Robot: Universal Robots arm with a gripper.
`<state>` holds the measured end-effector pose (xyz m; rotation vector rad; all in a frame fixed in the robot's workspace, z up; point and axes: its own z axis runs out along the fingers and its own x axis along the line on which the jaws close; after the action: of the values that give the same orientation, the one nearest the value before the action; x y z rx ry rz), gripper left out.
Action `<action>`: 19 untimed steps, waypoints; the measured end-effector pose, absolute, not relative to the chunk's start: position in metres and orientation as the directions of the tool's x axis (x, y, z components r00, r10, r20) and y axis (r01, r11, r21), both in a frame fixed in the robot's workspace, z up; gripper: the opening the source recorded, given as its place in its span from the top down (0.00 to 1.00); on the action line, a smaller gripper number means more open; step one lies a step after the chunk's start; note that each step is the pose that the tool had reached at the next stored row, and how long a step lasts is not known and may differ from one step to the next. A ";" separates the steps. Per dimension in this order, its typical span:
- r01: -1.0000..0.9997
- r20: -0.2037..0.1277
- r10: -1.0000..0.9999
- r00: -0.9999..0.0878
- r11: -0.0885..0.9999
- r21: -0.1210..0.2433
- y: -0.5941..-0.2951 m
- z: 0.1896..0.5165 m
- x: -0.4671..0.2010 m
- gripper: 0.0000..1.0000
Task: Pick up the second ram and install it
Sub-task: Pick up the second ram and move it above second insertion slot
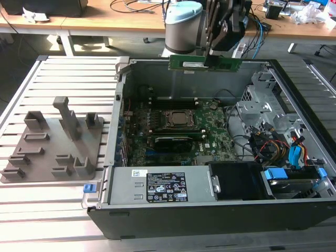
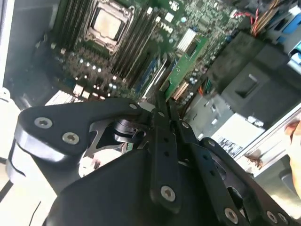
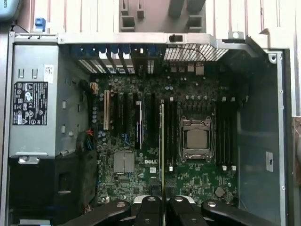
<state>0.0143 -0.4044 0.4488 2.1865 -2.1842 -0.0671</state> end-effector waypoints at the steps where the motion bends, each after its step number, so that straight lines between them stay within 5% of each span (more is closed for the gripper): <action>1: -0.998 0.005 -1.000 0.001 -0.001 0.068 -0.403 0.444 0.025 0.86; 19: -0.997 0.001 -1.000 0.001 -0.001 0.071 -0.389 0.423 0.025 0.86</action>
<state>0.0250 -0.3890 0.4229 2.1859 -2.1834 -0.0770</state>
